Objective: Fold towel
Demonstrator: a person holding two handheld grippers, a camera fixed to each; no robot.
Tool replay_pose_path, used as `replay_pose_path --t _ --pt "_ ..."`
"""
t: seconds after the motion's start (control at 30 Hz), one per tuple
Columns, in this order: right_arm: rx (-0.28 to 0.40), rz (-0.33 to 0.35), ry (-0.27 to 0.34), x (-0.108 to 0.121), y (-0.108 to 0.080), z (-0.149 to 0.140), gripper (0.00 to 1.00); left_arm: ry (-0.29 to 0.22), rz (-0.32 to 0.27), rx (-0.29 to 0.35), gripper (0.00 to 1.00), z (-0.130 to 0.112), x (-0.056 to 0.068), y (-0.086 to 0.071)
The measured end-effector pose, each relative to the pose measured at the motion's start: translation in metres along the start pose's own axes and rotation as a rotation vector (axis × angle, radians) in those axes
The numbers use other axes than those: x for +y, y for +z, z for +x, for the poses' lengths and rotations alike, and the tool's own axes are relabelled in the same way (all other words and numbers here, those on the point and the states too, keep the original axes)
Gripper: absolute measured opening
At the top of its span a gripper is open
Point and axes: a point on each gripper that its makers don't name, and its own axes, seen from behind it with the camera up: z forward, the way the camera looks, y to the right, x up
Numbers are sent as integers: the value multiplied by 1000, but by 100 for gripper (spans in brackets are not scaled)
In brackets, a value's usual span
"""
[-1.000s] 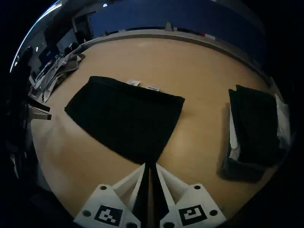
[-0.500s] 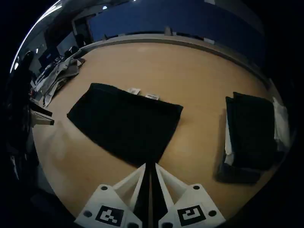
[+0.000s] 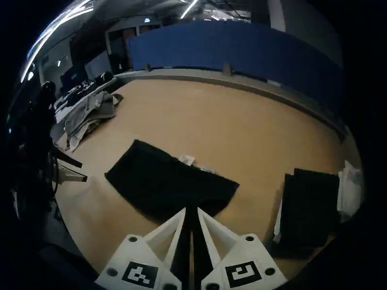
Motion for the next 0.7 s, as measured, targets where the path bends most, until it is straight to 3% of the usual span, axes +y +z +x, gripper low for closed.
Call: replay_pose_path --t 0.2,0.7 --pt "26 18 -47 -13 3 26 2 -8 -4 12 91 3 -1 -4" --pt "32 61 -119 -43 26 53 2 -33 -6 36 91 2 -13 -13"
